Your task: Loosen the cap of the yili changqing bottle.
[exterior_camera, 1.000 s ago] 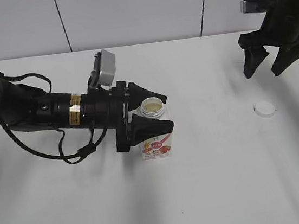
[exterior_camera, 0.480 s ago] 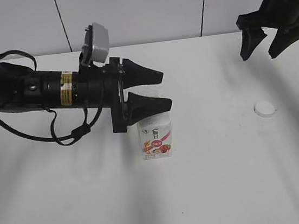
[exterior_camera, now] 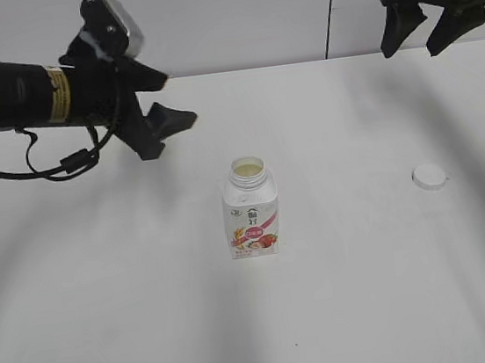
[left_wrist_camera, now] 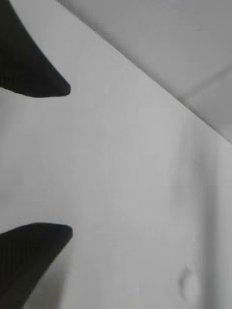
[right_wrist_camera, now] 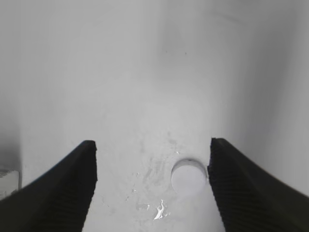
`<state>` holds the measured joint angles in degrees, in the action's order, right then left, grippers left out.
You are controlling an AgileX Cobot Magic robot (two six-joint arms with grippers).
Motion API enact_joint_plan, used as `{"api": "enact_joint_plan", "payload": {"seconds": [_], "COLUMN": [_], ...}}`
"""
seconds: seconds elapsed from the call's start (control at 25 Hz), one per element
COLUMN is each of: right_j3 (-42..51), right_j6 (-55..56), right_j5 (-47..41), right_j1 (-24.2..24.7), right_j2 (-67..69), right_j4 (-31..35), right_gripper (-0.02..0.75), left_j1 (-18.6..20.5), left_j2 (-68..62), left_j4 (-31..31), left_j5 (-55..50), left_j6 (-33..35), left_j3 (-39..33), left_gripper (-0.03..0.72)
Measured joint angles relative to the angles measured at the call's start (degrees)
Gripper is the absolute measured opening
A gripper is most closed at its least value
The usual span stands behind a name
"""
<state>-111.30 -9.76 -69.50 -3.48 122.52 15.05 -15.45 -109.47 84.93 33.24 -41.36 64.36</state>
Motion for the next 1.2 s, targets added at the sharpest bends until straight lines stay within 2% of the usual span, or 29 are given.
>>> {"api": "enact_joint_plan", "payload": {"seconds": [0.2, 0.36, 0.44, 0.56, 0.72, 0.84, 0.96, 1.08, 1.2], "right_j3": [-0.54, -0.54, -0.54, -0.54, -0.54, -0.54, -0.65, -0.65, -0.65], "right_j6": [0.0, 0.0, 0.0, 0.0, 0.0, 0.0, 0.0, 0.0, 0.01], "right_j5": [-0.07, -0.14, -0.14, -0.2, -0.2, -0.2, -0.2, -0.2, -0.2], "right_j1": [0.0, 0.0, 0.0, 0.0, 0.0, 0.0, 0.0, 0.0, 0.0], "right_j2": [0.0, 0.0, 0.0, 0.0, 0.0, 0.0, 0.0, -0.19, -2.13], "right_j4": [1.93, 2.76, 2.89, 3.01, 3.06, 3.06, 3.17, 3.11, 1.78], "right_gripper": [0.566, 0.566, 0.566, 0.566, 0.566, 0.566, 0.566, 0.566, 0.566], "left_j1": [0.31, 0.49, 0.49, 0.49, 0.49, 0.49, 0.49, 0.49, 0.49], "left_j2": [1.02, 1.07, 1.13, 1.13, 2.25, 5.04, 8.23, 11.1, 12.54], "left_j4": [-0.89, -3.43, -6.08, -12.34, -21.47, -30.9, -42.94, -53.58, -60.58], "left_j5": [-36.4, -58.79, -64.64, -68.61, -67.64, -64.78, -61.06, -60.46, -64.07], "left_j6": [0.0, 0.0, 0.0, 0.0, -0.45, -1.52, -1.56, 2.25, 9.0], "left_j3": [-0.05, -0.05, -0.05, -0.05, -0.05, -0.05, -0.05, -0.05, 0.88], "left_gripper": [0.483, 0.463, 0.461, 0.46, 0.46, 0.46, 0.448, 0.413, 0.38]}}
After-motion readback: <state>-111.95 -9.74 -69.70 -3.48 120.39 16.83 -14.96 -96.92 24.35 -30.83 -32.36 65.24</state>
